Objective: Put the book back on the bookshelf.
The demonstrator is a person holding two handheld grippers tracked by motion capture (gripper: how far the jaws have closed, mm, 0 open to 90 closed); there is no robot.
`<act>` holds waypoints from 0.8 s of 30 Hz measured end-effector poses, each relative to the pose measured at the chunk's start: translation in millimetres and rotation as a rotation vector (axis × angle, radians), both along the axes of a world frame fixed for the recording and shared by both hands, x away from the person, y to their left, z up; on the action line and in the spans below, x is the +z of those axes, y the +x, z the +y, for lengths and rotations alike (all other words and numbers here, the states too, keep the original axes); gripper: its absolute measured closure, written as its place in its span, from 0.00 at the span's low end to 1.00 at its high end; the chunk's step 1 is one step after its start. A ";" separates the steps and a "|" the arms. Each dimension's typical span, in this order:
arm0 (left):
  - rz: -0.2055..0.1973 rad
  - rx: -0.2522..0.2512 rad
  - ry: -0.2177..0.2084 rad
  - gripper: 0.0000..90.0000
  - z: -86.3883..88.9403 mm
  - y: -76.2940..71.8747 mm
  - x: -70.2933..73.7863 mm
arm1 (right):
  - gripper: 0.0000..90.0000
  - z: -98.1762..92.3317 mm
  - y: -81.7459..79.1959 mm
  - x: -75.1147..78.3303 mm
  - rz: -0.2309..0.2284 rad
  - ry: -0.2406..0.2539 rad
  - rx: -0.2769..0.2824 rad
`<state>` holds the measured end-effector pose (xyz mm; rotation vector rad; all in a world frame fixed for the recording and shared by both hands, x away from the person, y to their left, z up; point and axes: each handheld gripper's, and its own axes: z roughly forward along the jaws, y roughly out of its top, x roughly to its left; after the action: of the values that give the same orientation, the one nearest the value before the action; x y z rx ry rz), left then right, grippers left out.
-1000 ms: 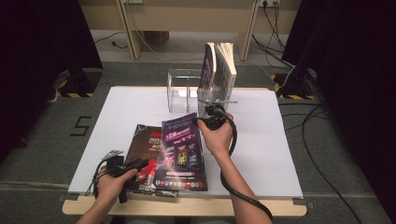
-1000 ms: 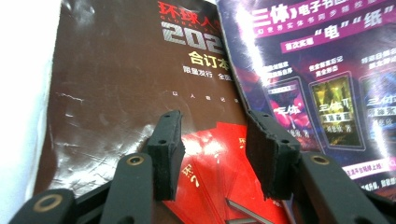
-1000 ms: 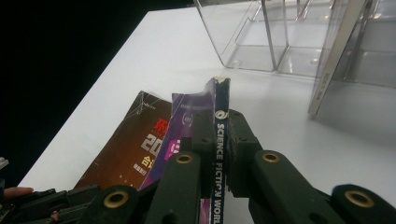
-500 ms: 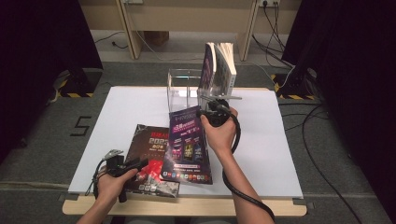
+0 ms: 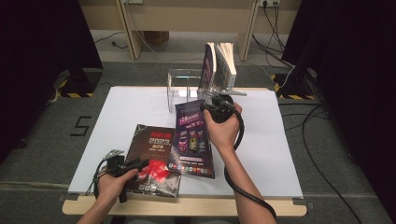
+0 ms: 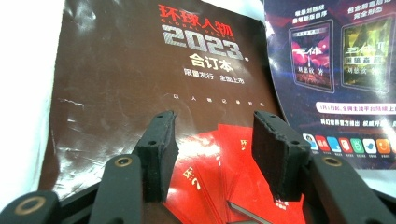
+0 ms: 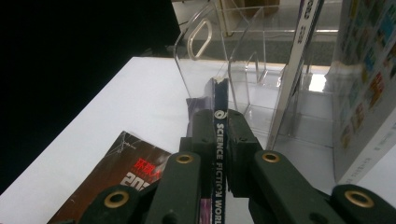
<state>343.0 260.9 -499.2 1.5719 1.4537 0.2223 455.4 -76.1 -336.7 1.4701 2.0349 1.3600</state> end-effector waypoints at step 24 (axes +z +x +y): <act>-0.002 -0.002 0.001 0.55 -0.3 0.3 0.3 | 0.94 -4.0 -7.9 26.5 -0.119 -0.009 -0.055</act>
<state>343.3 260.6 -499.0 1.5735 1.4499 0.2234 447.6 -80.1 -310.2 1.3962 1.9107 1.3802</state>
